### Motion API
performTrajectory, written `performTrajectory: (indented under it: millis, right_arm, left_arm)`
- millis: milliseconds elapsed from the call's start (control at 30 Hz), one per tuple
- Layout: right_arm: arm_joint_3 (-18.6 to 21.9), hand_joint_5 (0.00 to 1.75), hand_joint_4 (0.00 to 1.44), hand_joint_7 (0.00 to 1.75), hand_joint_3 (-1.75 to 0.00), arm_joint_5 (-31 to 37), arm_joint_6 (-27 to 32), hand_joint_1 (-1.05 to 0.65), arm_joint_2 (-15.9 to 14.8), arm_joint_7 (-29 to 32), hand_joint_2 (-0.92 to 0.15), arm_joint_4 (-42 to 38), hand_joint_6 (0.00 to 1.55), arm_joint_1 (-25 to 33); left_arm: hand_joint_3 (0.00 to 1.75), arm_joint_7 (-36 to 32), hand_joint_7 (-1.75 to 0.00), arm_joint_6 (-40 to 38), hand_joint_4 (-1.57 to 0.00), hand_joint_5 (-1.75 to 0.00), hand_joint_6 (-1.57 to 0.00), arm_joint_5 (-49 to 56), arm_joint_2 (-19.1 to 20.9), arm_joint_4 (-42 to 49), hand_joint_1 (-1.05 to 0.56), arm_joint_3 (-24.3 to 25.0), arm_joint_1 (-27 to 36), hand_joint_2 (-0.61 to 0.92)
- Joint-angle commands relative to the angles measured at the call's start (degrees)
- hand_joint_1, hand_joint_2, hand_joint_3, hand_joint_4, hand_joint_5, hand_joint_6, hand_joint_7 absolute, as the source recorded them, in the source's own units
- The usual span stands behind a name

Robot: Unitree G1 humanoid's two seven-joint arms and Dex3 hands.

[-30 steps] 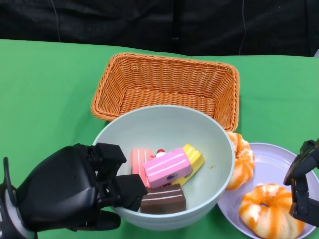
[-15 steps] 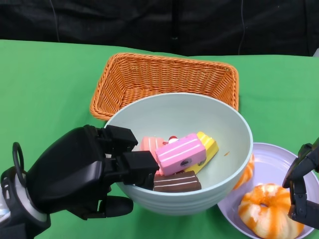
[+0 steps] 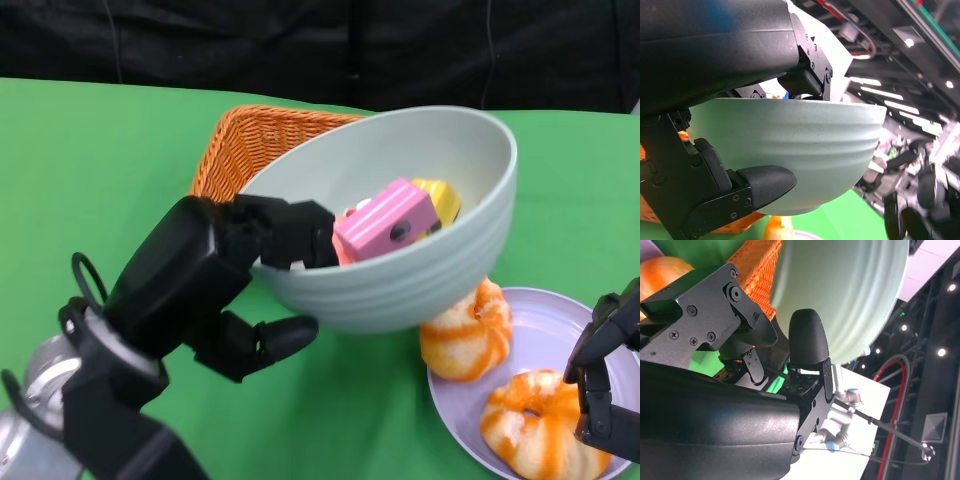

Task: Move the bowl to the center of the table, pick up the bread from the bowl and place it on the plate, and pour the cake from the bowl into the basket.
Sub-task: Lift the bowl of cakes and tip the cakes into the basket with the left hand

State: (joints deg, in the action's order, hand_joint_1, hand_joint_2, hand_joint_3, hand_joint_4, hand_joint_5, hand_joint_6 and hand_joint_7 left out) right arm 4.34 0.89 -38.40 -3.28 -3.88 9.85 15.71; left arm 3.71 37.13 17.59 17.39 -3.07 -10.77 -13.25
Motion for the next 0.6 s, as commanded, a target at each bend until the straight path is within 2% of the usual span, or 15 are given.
performTrajectory:
  millis: [33, 500, 600]
  right_arm:
    - [0.6, 1.75, 0.85, 1.69, -1.44, -0.5, -1.3, 0.08, -0.9, -0.2, -0.43, -0.5, 0.68, -0.2]
    - [0.2, 1.75, 0.86, 1.68, -1.47, -0.2, -1.4, 0.07, -0.5, -0.4, -0.41, -0.4, 0.69, 0.0]
    - [0.2, 1.75, 0.87, 1.68, -1.49, -0.1, -1.5, 0.07, -0.7, -0.6, -0.4, -0.8, 0.69, 0.0]
  left_arm:
    - [1.68, -0.7, -1.75, 0.1, -1.04, -1.75, -0.84, -1.6, -2.6, 2.3, -0.2, 0.5, -3.4, 0.22]
    - [1.75, 0.0, -1.75, -5.0, -1.04, -1.75, -0.86, -4.0, -10.8, 9.8, -0.14, 0.3, -9.3, 0.19]
    - [1.7, -1.7, -1.75, -6.1, -1.06, -1.75, -0.85, -4.6, -14.6, 13.2, -0.18, 0.3, -11.2, 0.22]
